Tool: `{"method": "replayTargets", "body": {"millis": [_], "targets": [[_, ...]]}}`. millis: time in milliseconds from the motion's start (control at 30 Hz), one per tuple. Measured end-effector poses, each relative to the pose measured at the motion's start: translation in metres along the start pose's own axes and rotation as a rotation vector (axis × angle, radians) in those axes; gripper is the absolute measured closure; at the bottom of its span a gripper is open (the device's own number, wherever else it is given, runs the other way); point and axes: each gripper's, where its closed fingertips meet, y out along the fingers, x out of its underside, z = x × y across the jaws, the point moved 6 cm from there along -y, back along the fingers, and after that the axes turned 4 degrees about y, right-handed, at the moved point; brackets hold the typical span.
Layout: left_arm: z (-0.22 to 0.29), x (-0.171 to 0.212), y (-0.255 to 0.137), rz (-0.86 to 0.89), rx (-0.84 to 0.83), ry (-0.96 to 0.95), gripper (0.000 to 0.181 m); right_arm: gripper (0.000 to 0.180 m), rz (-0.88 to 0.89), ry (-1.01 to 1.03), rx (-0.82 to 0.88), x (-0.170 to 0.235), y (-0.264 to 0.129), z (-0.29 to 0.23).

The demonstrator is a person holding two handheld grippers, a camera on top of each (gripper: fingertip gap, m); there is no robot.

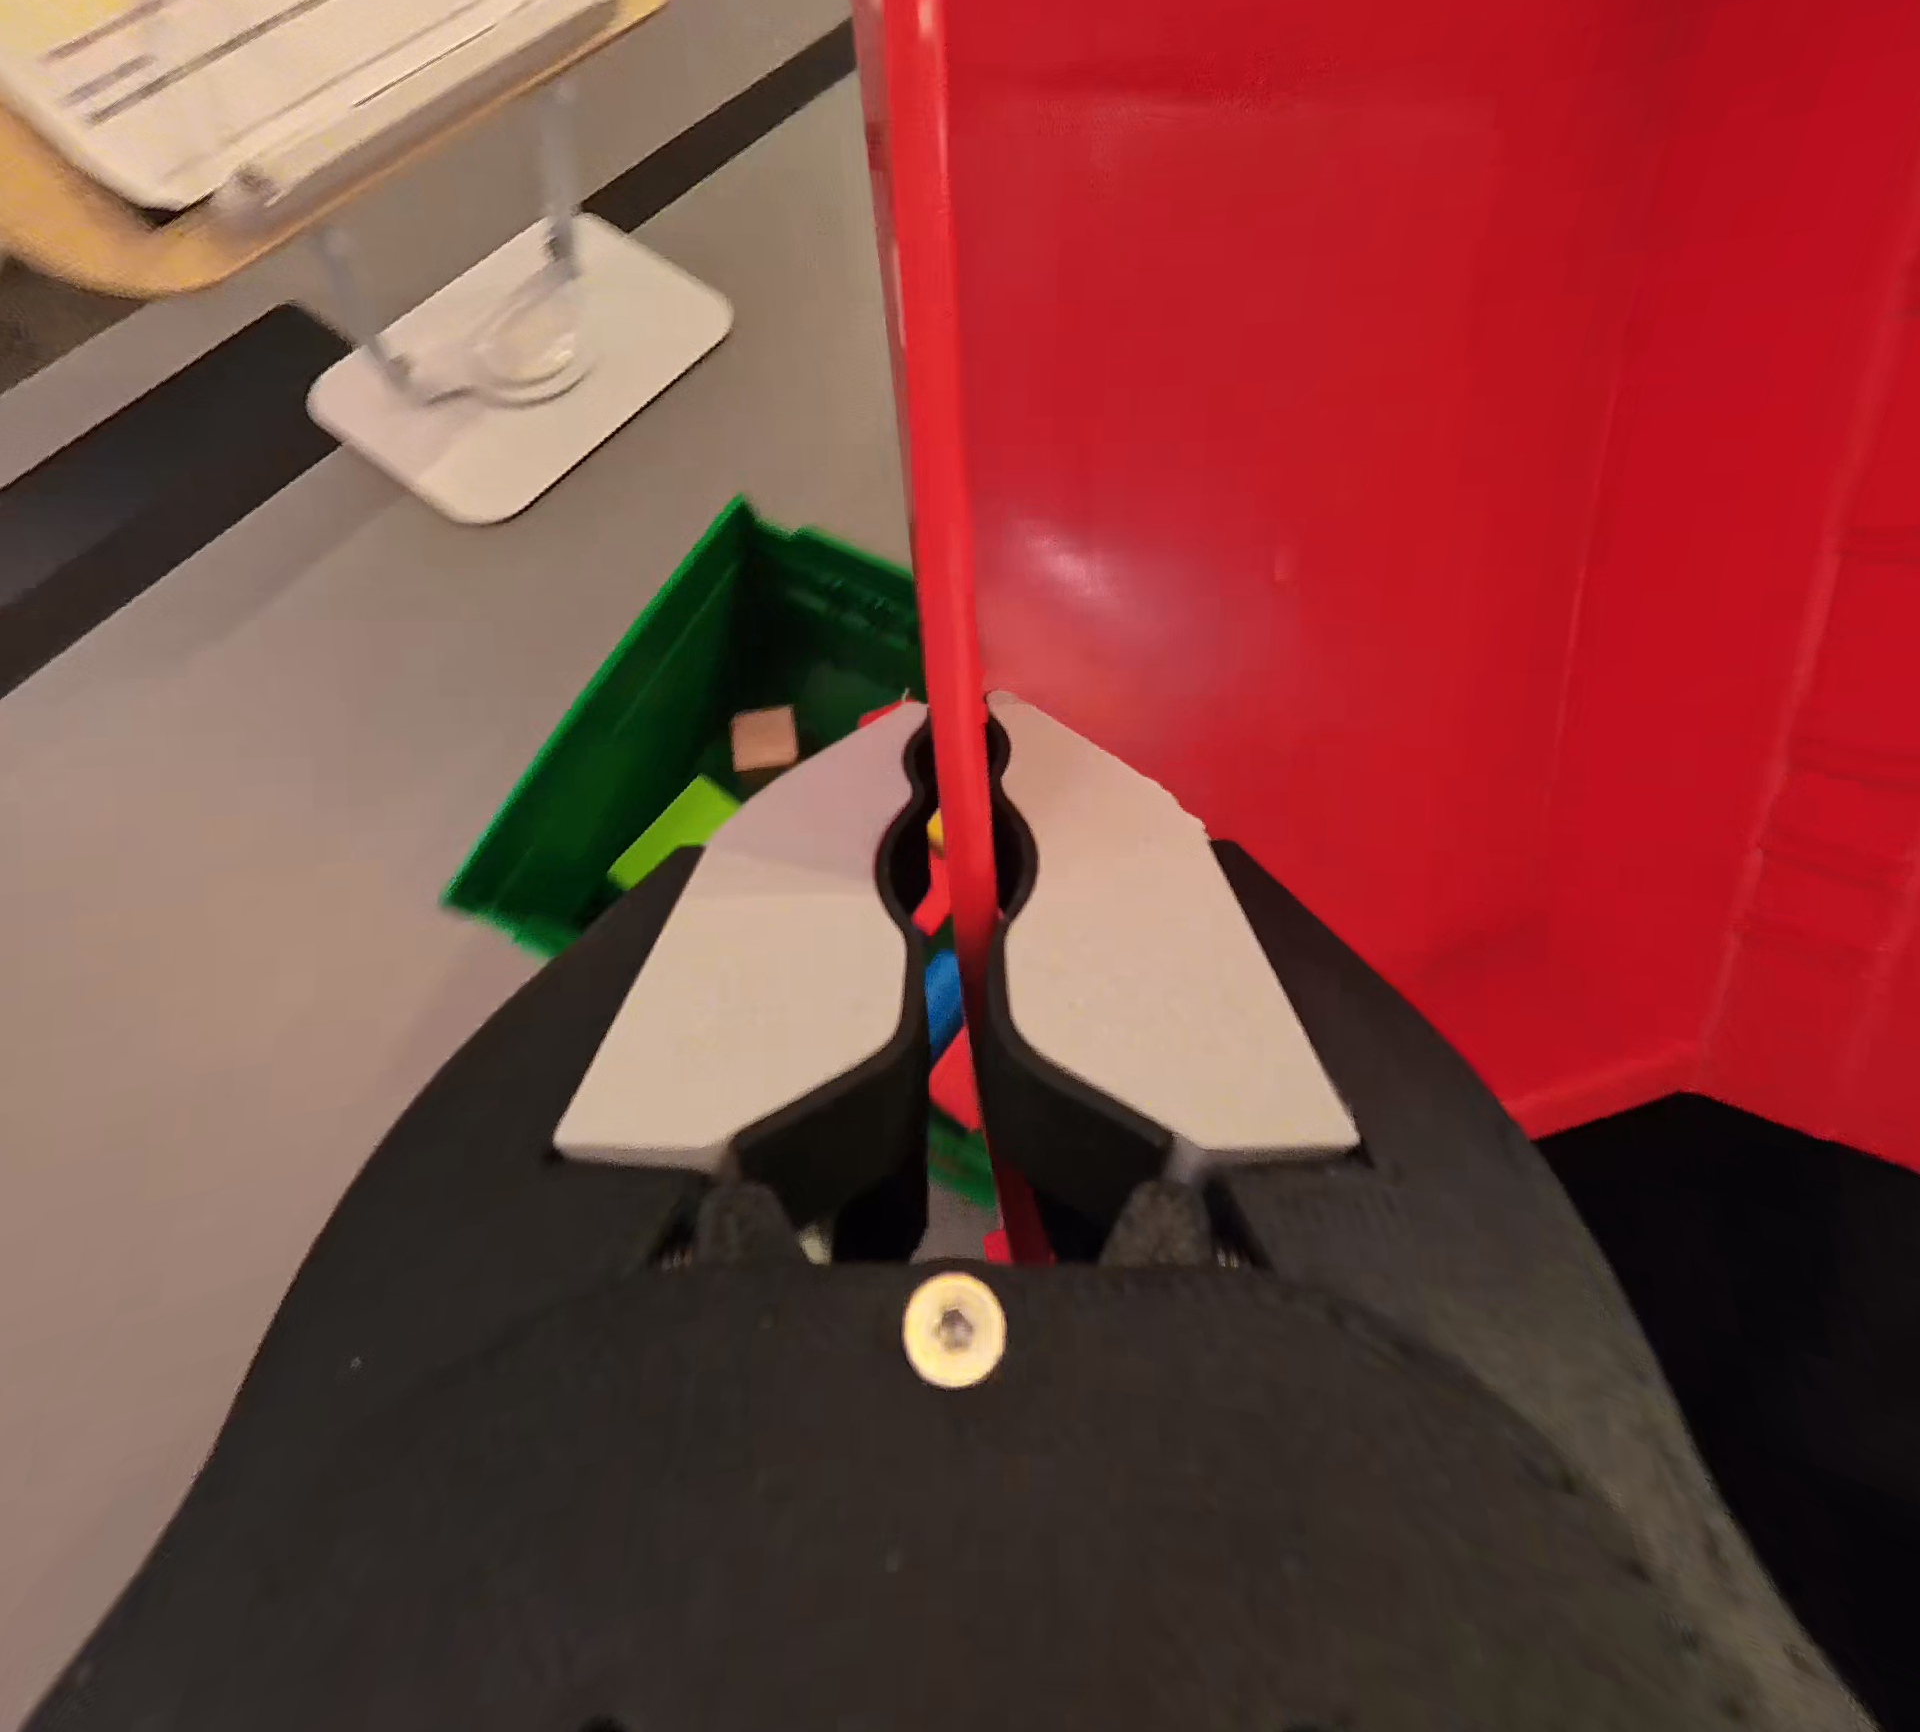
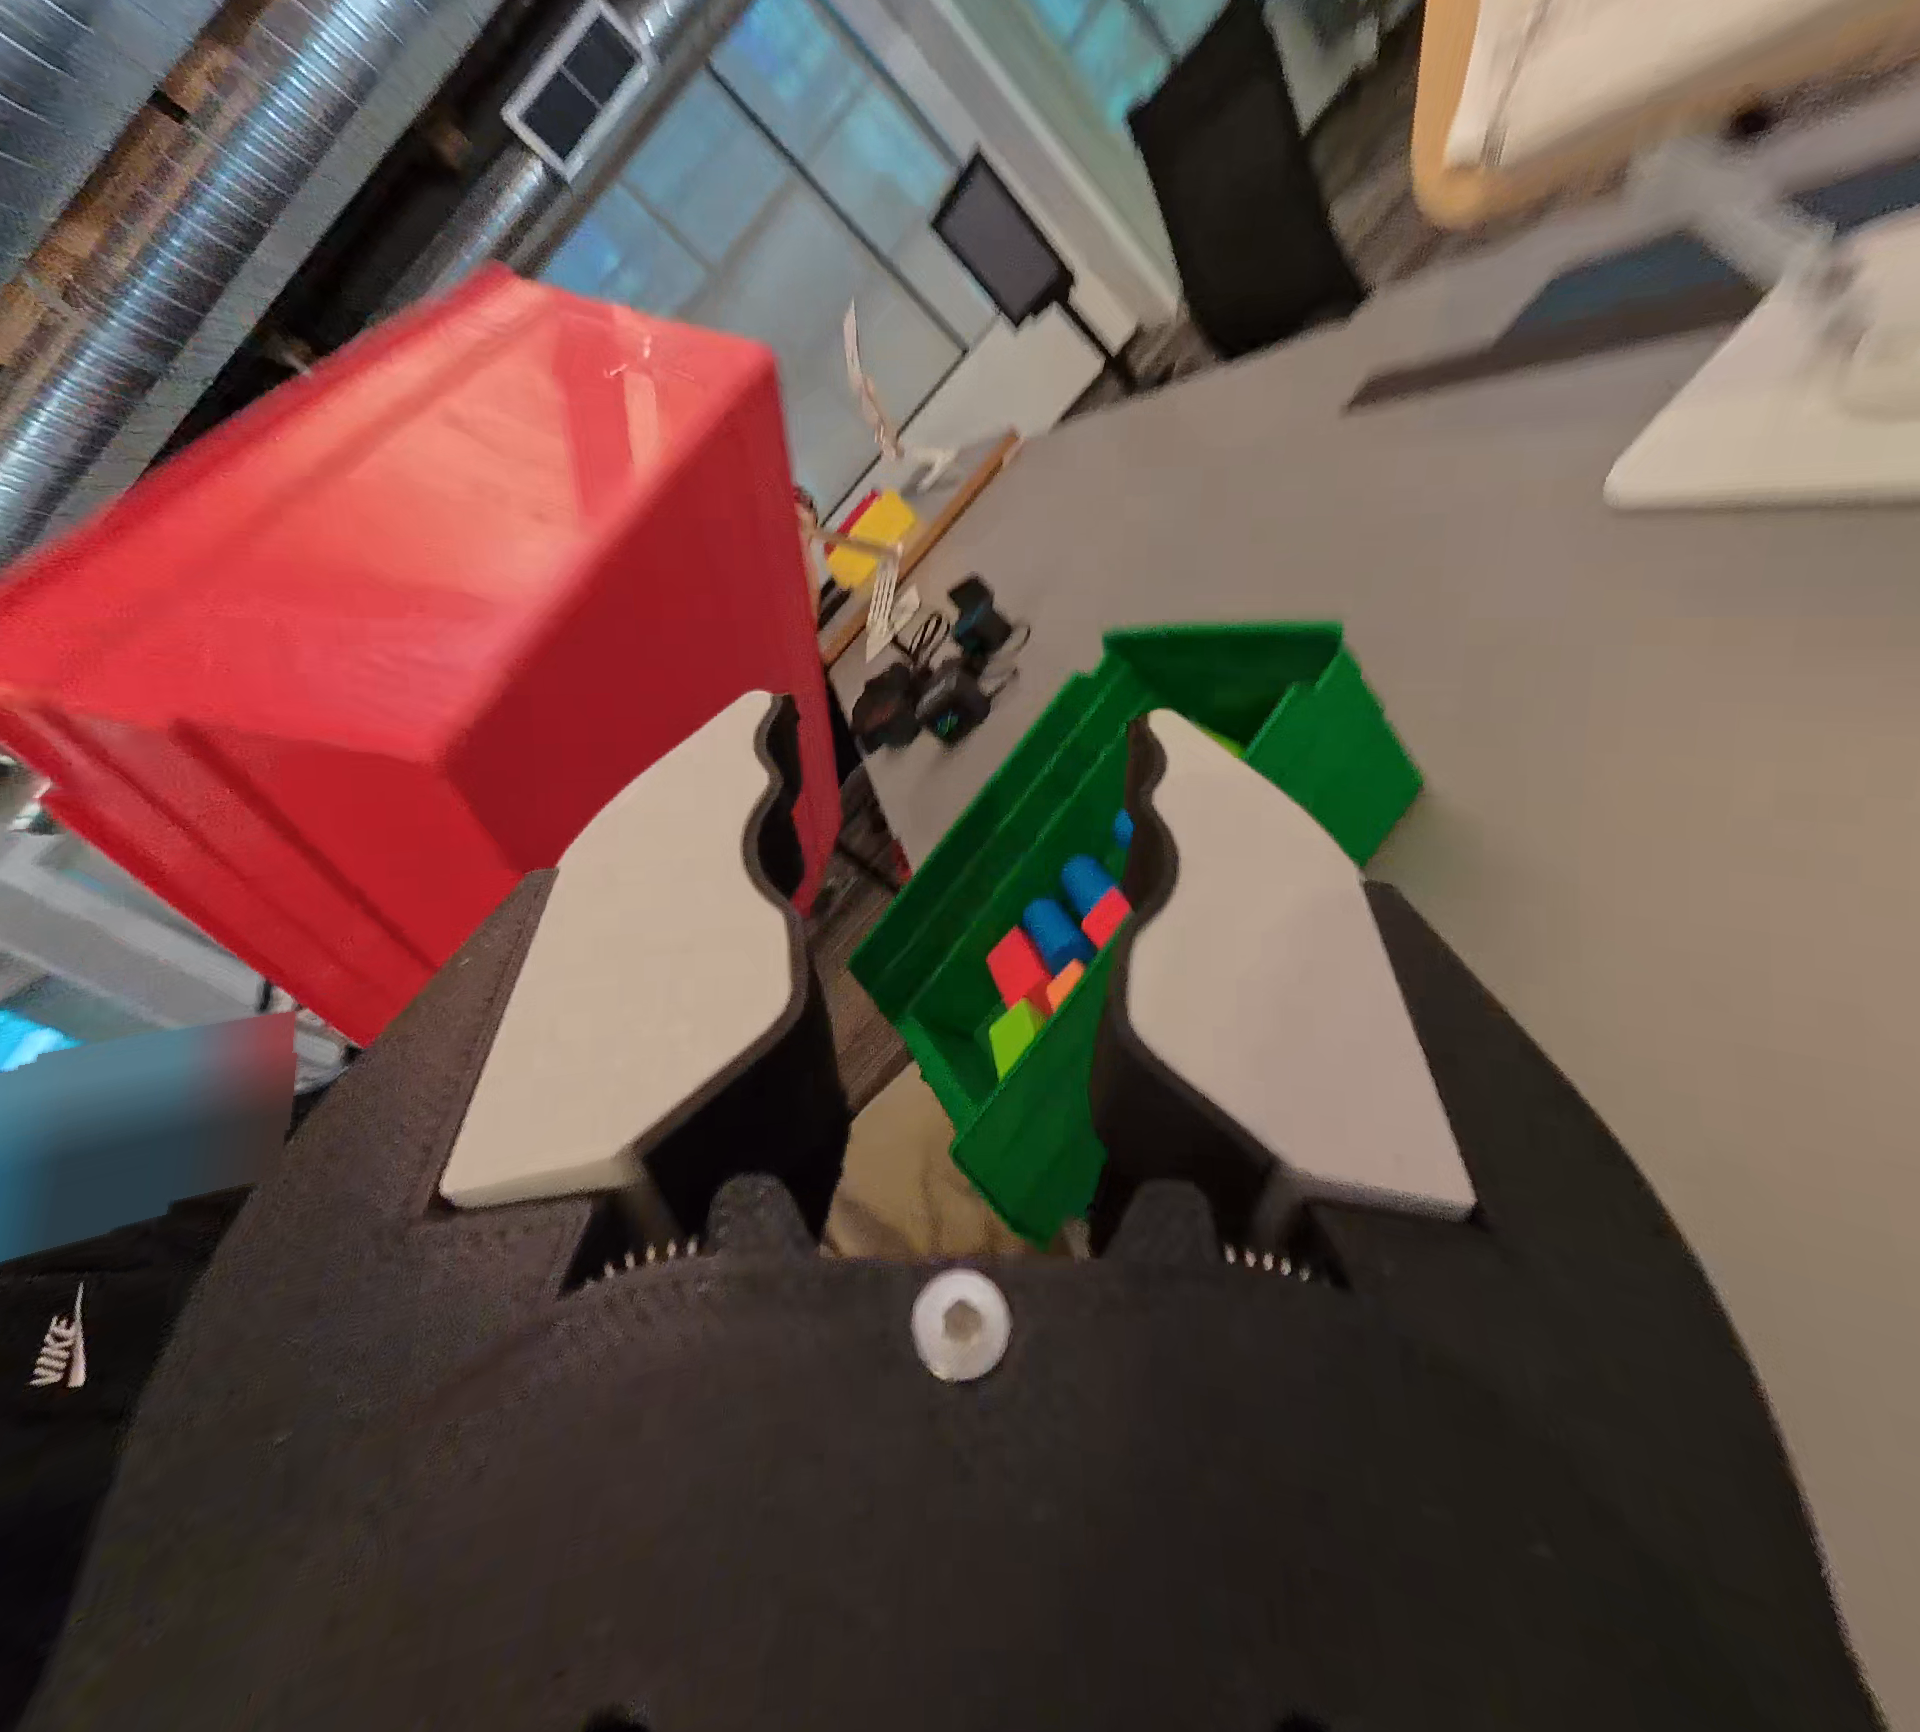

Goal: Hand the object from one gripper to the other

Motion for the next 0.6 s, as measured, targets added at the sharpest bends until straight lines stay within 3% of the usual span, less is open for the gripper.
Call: {"method": "replayTargets", "body": {"millis": [133,267,433,533,600], "targets": [[0.017,-0.032,0.057,0.031,0.117,0.014,0.175,0.124,0.160,-0.201,0.073,-0.045,-0.065,-0.055],[0.033,-0.065,0.126,0.073,0.236,-0.071,0.175,0.124,0.258,-0.288,0.107,-0.065,-0.118,-0.091],[0.056,-0.098,0.197,0.093,0.286,-0.109,0.175,0.109,0.181,-0.307,0.165,-0.065,-0.146,-0.087],[0.066,-0.105,0.234,0.055,0.296,-0.135,0.175,0.084,0.163,-0.303,0.290,-0.066,-0.163,-0.075],[0.070,-0.105,0.253,0.020,0.288,-0.147,0.175,0.098,0.237,-0.272,0.319,-0.070,-0.181,-0.069]]}}
